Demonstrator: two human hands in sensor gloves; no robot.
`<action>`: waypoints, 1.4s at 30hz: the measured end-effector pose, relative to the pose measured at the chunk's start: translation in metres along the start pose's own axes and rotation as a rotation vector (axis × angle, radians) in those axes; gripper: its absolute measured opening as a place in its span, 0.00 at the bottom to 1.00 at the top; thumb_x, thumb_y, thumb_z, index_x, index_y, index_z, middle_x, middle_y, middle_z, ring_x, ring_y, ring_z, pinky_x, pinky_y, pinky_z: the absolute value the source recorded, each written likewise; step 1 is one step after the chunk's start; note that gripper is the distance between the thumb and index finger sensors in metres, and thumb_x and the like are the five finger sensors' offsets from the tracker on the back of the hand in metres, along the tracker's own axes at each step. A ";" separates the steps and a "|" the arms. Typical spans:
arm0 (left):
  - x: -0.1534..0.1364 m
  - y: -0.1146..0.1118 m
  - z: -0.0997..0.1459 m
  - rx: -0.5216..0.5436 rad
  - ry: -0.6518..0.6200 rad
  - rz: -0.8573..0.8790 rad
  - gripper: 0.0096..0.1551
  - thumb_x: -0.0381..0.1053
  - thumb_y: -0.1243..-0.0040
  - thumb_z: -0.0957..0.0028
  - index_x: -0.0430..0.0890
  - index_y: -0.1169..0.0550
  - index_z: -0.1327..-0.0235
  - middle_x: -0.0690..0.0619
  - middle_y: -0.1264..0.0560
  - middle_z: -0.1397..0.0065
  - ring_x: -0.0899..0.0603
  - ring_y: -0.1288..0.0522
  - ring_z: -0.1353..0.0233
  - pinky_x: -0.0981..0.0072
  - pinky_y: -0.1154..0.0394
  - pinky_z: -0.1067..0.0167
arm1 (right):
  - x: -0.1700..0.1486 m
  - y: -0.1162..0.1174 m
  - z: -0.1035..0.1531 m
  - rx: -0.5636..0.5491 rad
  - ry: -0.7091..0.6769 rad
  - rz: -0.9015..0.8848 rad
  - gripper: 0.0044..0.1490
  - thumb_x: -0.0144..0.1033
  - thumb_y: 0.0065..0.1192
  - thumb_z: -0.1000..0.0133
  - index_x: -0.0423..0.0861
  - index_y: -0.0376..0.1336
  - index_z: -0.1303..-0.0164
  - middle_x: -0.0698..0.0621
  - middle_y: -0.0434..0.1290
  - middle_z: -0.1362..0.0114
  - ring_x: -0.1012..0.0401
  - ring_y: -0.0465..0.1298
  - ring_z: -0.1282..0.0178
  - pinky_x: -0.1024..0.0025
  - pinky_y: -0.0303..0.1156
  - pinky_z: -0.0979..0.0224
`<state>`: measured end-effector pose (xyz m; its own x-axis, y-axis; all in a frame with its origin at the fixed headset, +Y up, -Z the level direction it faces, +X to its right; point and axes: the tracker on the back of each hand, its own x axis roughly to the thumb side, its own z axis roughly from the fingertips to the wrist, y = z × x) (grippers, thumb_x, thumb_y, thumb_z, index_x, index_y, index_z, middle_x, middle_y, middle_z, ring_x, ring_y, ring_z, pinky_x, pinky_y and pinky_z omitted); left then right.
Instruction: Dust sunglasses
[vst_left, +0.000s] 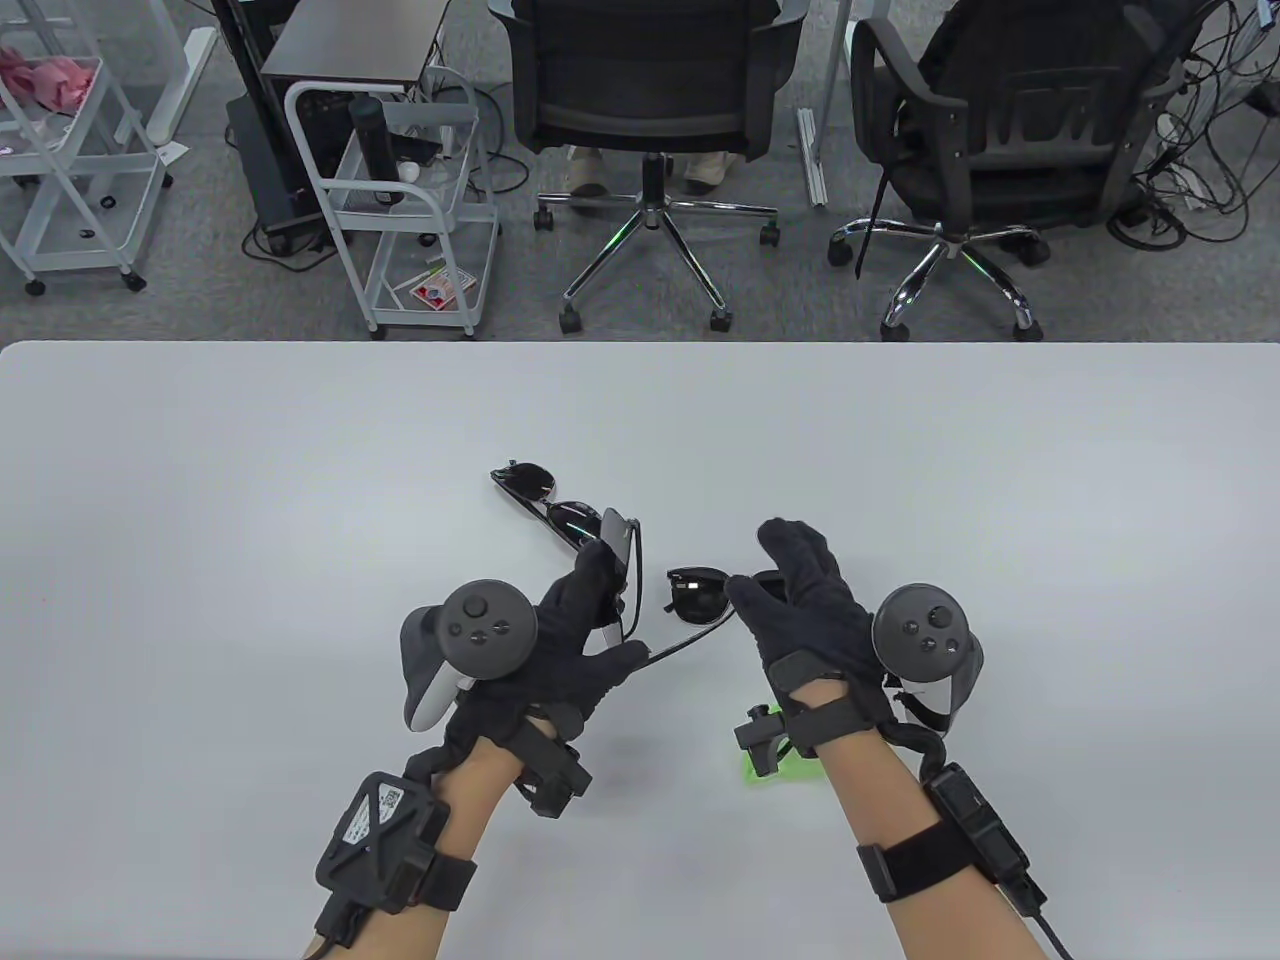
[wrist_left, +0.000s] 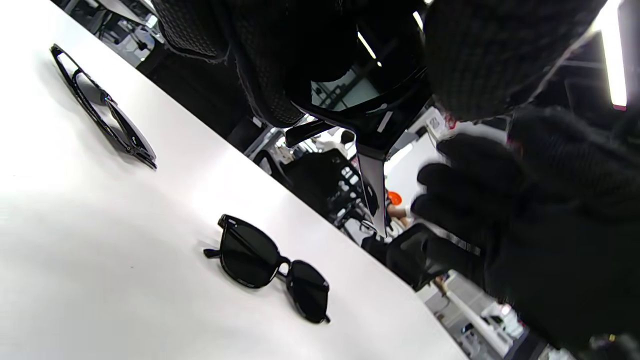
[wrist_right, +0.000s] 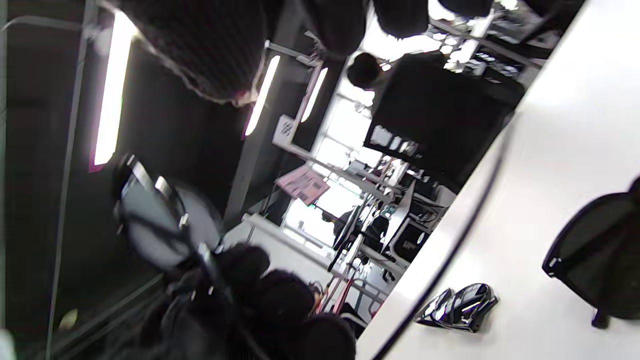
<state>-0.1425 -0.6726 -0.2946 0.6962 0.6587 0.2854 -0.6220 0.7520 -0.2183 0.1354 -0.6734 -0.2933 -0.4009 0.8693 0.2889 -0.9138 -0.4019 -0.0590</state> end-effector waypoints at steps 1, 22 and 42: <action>0.002 -0.003 0.000 -0.015 -0.011 -0.024 0.58 0.69 0.32 0.64 0.55 0.46 0.23 0.61 0.34 0.21 0.49 0.19 0.25 0.51 0.31 0.23 | 0.004 0.003 -0.001 0.041 -0.035 0.022 0.40 0.49 0.70 0.47 0.37 0.66 0.31 0.32 0.61 0.22 0.30 0.59 0.25 0.26 0.51 0.32; 0.014 -0.023 -0.001 -0.174 -0.062 -0.247 0.54 0.69 0.32 0.65 0.55 0.39 0.24 0.60 0.31 0.22 0.48 0.18 0.26 0.50 0.31 0.24 | 0.012 -0.019 -0.004 -0.038 -0.135 0.262 0.26 0.35 0.72 0.50 0.45 0.75 0.41 0.38 0.71 0.26 0.33 0.65 0.25 0.25 0.51 0.32; -0.033 -0.021 0.000 -0.138 0.264 0.496 0.48 0.75 0.41 0.60 0.51 0.32 0.30 0.53 0.27 0.28 0.48 0.12 0.35 0.55 0.26 0.30 | 0.067 0.069 0.030 0.287 -0.638 0.890 0.34 0.59 0.68 0.51 0.44 0.78 0.49 0.44 0.81 0.35 0.43 0.78 0.32 0.28 0.58 0.30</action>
<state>-0.1519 -0.7102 -0.2991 0.4105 0.9039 -0.1204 -0.8563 0.3368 -0.3915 0.0480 -0.6516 -0.2490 -0.7197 -0.0315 0.6935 -0.2386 -0.9269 -0.2897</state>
